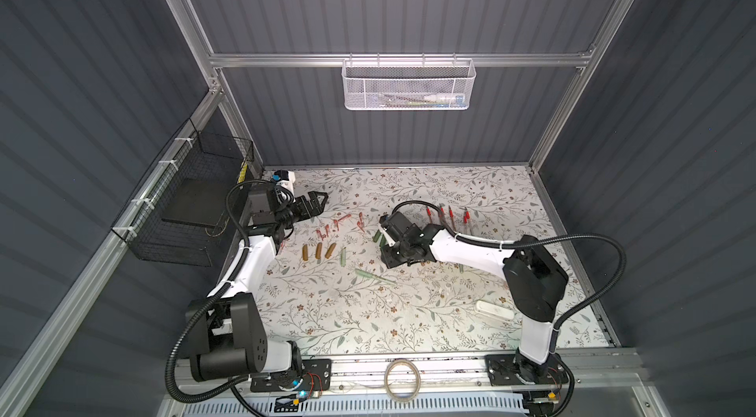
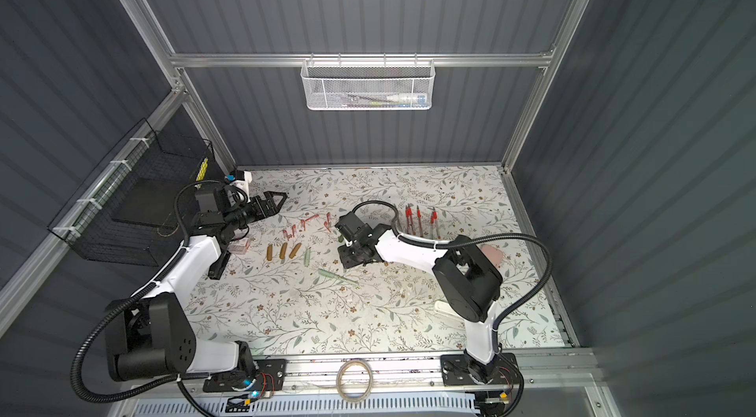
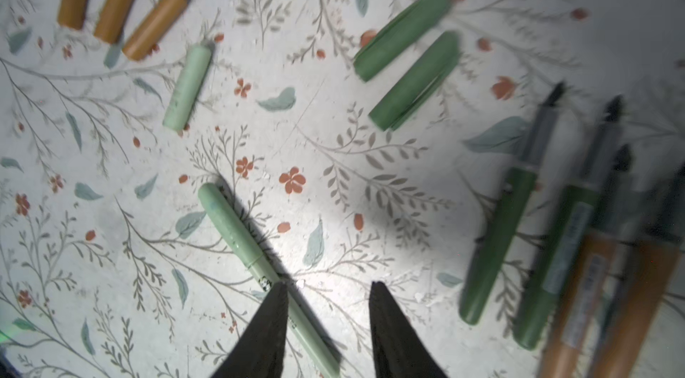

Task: Remove pen caps from pens
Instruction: Pick up the pen from the center of the table.

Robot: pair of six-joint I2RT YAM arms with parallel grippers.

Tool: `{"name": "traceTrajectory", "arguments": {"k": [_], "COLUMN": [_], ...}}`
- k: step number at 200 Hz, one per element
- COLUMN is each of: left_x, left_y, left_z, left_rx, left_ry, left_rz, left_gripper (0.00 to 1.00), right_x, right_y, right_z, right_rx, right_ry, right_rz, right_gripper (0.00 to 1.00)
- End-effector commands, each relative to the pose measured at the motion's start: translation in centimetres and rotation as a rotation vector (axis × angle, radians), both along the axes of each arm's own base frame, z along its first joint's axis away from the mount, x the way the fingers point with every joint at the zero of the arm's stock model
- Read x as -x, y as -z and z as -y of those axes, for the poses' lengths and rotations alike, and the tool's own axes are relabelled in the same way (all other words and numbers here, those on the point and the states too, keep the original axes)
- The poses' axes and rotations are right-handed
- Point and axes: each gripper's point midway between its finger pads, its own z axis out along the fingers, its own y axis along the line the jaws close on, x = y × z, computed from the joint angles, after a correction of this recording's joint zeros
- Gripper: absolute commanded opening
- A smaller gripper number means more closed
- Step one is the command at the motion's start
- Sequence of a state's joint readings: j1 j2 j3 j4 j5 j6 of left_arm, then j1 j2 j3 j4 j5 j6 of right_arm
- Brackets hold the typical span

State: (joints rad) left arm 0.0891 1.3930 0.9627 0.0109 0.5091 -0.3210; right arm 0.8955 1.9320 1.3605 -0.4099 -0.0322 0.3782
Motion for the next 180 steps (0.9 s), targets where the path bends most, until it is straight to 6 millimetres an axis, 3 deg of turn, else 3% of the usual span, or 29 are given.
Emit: {"name": "traceTrajectory", "arguments": {"k": [1, 55, 131, 153, 180], "left_x": [0.4, 0.2, 0.1, 0.0, 0.0], "left_y": [-1.1, -1.1, -0.9, -0.6, -0.8], "left_z": [-0.4, -1.7, -2.4, -2.5, -2.5], "left_rx": [0.014, 0.023, 0.043, 0.045, 0.05], "left_ry": [0.0, -0.036, -0.058, -0.061, -0.062], "left_rz": [0.032, 0.034, 0.021, 0.022, 0.018], "left_gripper": [0.98, 0.99, 0.99, 0.99, 0.99], "right_x": [1.7, 3.1, 3.6, 3.9, 3.9], "right_y": [0.1, 1.9, 4.8, 5.4, 6.5], "right_z": [-0.9, -2.7, -1.4, -1.1, -0.3], "right_rx": [0.049, 0.098, 0.213, 0.205, 0.265], "right_ry": [-0.121, -0.246, -0.288, -0.299, -0.297], "right_rz": [-0.014, -0.039, -0.074, -0.06, -0.074], "right_gripper": [0.39, 0.38, 0.36, 0.32, 0.2]}}
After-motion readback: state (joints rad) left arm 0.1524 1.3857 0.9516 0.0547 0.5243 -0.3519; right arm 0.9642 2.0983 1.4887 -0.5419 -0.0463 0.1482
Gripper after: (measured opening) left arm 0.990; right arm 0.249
